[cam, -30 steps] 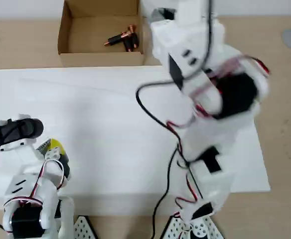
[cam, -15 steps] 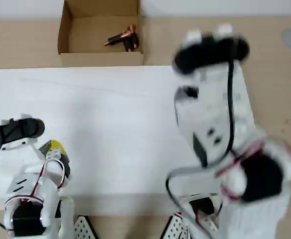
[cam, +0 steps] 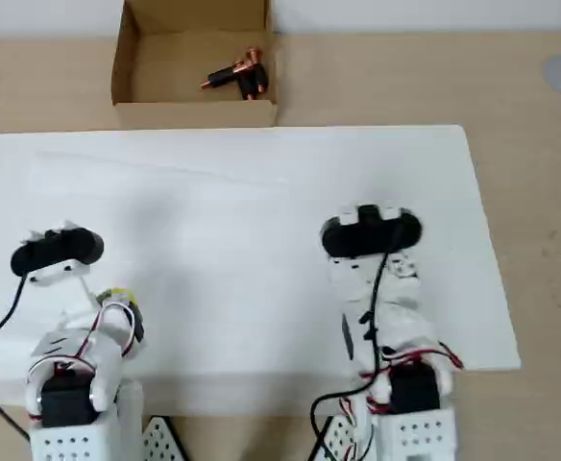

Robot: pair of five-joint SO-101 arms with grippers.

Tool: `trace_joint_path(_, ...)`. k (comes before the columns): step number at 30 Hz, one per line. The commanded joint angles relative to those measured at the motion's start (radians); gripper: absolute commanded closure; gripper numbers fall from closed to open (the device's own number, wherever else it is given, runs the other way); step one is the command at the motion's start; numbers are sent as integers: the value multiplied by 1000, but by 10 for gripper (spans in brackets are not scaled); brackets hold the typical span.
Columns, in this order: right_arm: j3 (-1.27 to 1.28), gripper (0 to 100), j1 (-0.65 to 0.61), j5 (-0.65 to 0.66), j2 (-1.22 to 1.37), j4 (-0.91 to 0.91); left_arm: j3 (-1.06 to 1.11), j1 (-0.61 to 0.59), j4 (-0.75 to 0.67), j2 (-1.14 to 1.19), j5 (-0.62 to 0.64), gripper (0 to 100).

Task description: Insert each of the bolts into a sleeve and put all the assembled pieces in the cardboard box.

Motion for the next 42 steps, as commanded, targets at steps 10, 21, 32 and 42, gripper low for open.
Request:
trace_joint_path(10, 87, 987, 7, 5, -77, 64, 69, 11, -57, -10, 103, 988)
trace_joint_path(21, 84, 986, 13, 9, -110, 302, 110, 17, -61, -10, 100, 988)
trace_joint_path(32, 84, 986, 13, 9, -113, 304, 110, 17, -61, -10, 100, 988)
trace_joint_path(42, 84, 986, 13, 9, -113, 304, 110, 17, -61, -10, 100, 988)
